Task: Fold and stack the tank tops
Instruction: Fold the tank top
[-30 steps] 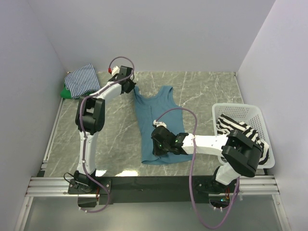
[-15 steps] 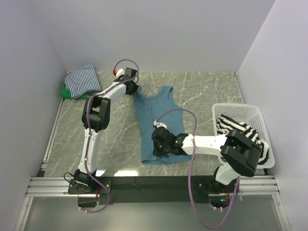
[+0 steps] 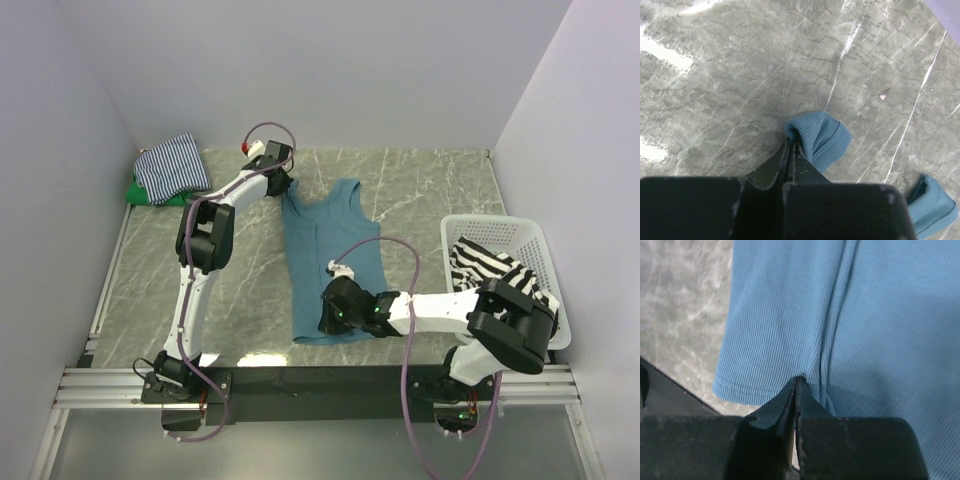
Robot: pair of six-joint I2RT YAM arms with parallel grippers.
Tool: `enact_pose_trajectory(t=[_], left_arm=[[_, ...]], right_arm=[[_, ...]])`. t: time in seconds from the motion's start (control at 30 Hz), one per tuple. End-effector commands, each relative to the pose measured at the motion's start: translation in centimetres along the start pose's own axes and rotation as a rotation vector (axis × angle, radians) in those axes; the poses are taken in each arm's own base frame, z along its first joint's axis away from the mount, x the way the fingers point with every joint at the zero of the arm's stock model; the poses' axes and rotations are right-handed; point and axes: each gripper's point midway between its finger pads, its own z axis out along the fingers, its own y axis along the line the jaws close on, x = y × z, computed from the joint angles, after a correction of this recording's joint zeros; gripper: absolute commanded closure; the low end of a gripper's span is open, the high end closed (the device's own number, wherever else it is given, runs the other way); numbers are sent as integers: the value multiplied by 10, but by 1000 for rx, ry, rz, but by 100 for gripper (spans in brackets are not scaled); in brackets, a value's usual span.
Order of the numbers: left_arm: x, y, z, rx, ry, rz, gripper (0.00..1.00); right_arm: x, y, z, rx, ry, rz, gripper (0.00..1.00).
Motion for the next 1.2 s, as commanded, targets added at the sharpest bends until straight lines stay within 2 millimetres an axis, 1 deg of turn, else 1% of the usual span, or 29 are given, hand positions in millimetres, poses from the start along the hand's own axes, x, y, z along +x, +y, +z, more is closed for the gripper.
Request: enact_pose_trajectory(t=[0.0,0.07,0.1,0.13,0.17,0.2,0.23,0.27,0.33,0.37,0.47,0.53,0.57,0.63,0.67,0.7,0.73,0.77,0.83,0.87,0.9,0.93,0.97,1.0,1.03,1.07,1.1,1.13,1.17], left_arm=[[3,3,2,-23,-13,57,99],[-1,5,0,-41,-28,68,99],[-1,8,-1,-52,-30,81,98],[-3,10,-2,-65,-37,88,97],[-5,11,-2,-73,-42,94,96],[-5,14,-3,-85,-43,108,96],[-6,15,-3,-92,-45,113,96],[-7,17,-3,-100,-48,116,95],[-6,20,-3,-114,-44,123,95],[-6,21,-4,-113,-41,125,95],[-1,23,-5,-104,-31,130,95],[-1,19,-8,-88,-31,134,94],[1,17,-11,-75,-32,139,92],[1,12,-15,-53,-38,156,87],[0,7,-19,-33,-47,158,78],[-2,4,-22,-17,-50,164,74],[-1,0,-25,2,-43,168,70],[-8,-6,-31,23,-58,162,62],[-14,-14,-39,56,-69,176,56],[-22,-20,-50,81,-83,173,52],[-30,-29,-57,116,-102,173,50],[-31,-35,-63,152,-98,177,48],[-42,-45,-78,186,-118,175,45],[-47,-50,-84,208,-128,186,44],[-53,-54,-91,218,-139,183,43],[-63,-60,-105,240,-158,180,42],[-66,-62,-111,243,-162,181,42],[-70,-64,-117,249,-166,182,41],[-76,-70,-129,276,-174,183,40]], right_arm=[[29,-1,-1,8,71,-28,95],[34,5,3,5,89,-47,95],[31,13,4,-7,86,-56,95],[38,18,6,-17,105,-75,95],[39,24,7,-29,113,-85,95],[37,33,7,-46,107,-99,96],[47,39,8,-61,138,-121,96],[45,51,8,-82,136,-137,96],[53,56,10,-81,156,-180,96],[52,61,11,-85,152,-187,96],[57,56,14,-59,169,-185,96],[56,56,12,-58,162,-173,96],[56,55,10,-57,162,-167,96],[51,52,8,-39,134,-153,96],[48,53,7,-37,122,-148,89],[45,49,6,-15,105,-141,86],[38,52,2,-19,80,-134,82],[34,54,0,-18,64,-129,75],[17,54,-8,-5,5,-107,67],[10,55,-11,-8,-15,-95,63],[-3,57,-19,-25,-49,-72,62],[-11,56,-23,-23,-73,-60,60],[-17,54,-27,-26,-88,-51,58],[-27,58,-36,-52,-117,-40,57],[-35,56,-40,-54,-130,-23,57],[-40,57,-44,-58,-140,-21,56],[-44,55,-52,-53,-155,-14,56],[-46,52,-56,-39,-166,-4,56],[-51,44,-58,-5,-200,26,56]])
